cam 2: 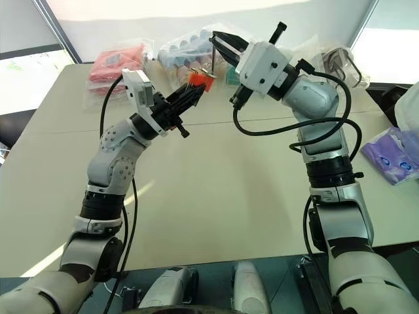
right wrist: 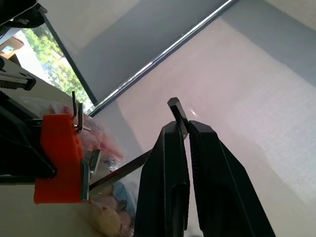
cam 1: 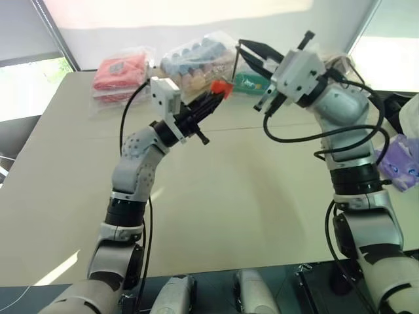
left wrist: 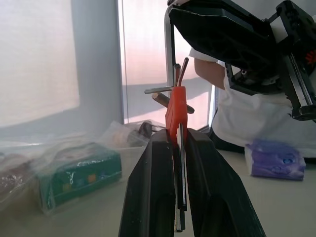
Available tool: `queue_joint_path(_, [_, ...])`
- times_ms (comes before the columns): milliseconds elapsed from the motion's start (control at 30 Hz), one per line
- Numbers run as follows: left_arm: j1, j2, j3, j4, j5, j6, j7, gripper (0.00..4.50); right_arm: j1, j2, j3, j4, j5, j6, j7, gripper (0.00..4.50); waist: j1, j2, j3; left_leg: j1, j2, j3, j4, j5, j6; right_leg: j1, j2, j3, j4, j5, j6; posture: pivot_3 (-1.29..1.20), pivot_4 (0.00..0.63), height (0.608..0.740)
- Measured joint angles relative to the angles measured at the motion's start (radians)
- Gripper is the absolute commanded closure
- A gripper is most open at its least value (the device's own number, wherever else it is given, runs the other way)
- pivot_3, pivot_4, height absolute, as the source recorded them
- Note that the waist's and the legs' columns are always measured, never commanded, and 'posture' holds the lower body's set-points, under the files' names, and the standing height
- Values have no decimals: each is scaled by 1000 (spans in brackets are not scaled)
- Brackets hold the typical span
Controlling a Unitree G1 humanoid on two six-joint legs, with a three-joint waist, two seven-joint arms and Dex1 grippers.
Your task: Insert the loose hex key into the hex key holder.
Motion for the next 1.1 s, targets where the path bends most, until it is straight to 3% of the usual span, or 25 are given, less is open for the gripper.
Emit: queue_joint_path(1100, [-73, -70, 11, 79, 17, -216, 36, 4383, -128, -8, -92, -42, 238, 418, 133, 4447, 3, 0, 0, 0, 0, 0, 0, 0, 0, 0, 0, 0, 0, 0, 0, 0, 150, 740])
